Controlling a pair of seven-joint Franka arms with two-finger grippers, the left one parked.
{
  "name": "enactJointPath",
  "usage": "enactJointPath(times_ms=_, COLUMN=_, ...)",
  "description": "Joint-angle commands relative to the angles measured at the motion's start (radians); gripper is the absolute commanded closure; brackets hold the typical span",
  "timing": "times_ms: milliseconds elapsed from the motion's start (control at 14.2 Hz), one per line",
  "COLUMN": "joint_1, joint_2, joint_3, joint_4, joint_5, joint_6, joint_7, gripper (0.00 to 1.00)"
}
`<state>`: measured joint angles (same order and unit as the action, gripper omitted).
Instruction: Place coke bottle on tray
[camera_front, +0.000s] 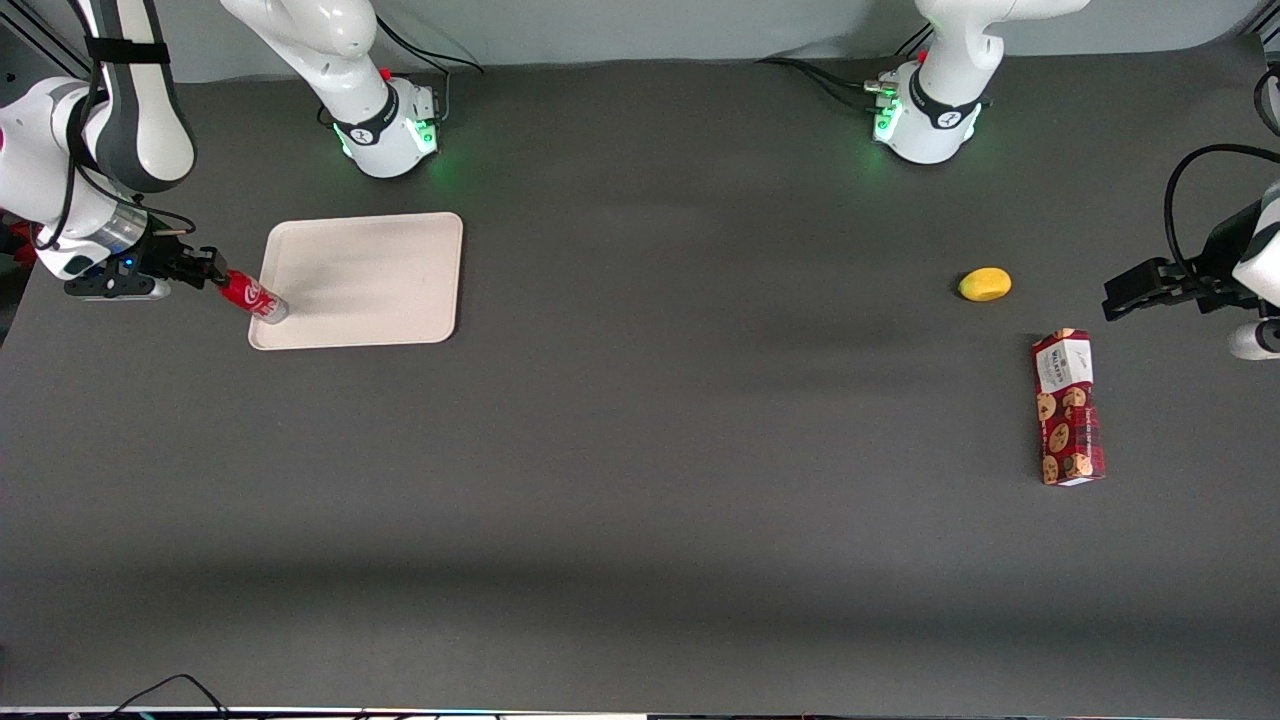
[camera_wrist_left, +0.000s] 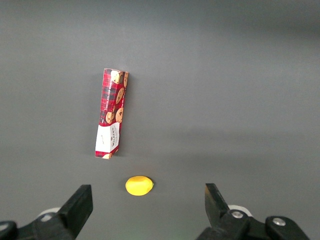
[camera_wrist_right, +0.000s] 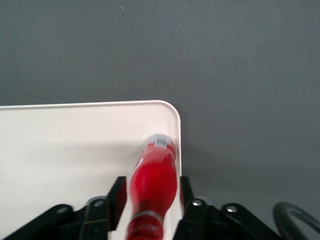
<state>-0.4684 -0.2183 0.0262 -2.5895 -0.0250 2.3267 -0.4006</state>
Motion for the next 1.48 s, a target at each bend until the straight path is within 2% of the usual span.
enactJointPath(times_ms=0, joint_1=0.007, joint_2=0.016, joint_3=0.012, joint_4=0.131, joint_5=0.02, joint_6=-0.146, joint_7=-0.006, gripper=0.0)
enactJointPath(times_ms=211, joint_1=0.022, joint_2=0.016, joint_3=0.061, joint_4=0.309, joint_5=0.03, joint_6=-0.318, joint_7=0.025, gripper=0.0)
enactJointPath(times_ms=492, joint_1=0.022, joint_2=0.072, joint_3=0.177, joint_4=0.559, joint_5=0.03, joint_6=-0.518, joint_7=0.121, gripper=0.0)
enactJointPath(times_ms=633, joint_1=0.028, joint_2=0.125, joint_3=0.224, joint_4=0.668, joint_5=0.031, joint_6=-0.569, joint_7=0.187, gripper=0.0)
enactJointPath(times_ms=703, joint_1=0.074, joint_2=0.137, joint_3=0.228, joint_4=0.71, joint_5=0.039, joint_6=-0.582, joint_7=0.218, gripper=0.0)
enactJointPath(times_ms=844, joint_1=0.186, joint_2=0.158, joint_3=0.163, joint_4=0.778, joint_5=0.042, joint_6=-0.587, joint_7=0.256, gripper=0.0)
enactJointPath(times_ms=1125, joint_1=0.452, joint_2=0.22, joint_3=-0.056, joint_4=0.88, joint_5=0.03, joint_6=-0.587, joint_7=0.309, gripper=0.0)
enactJointPath(times_ms=1406, joint_1=0.545, joint_2=0.283, joint_3=-0.137, joint_4=0.983, joint_5=0.014, joint_6=-0.587, joint_7=0.325, gripper=0.0)
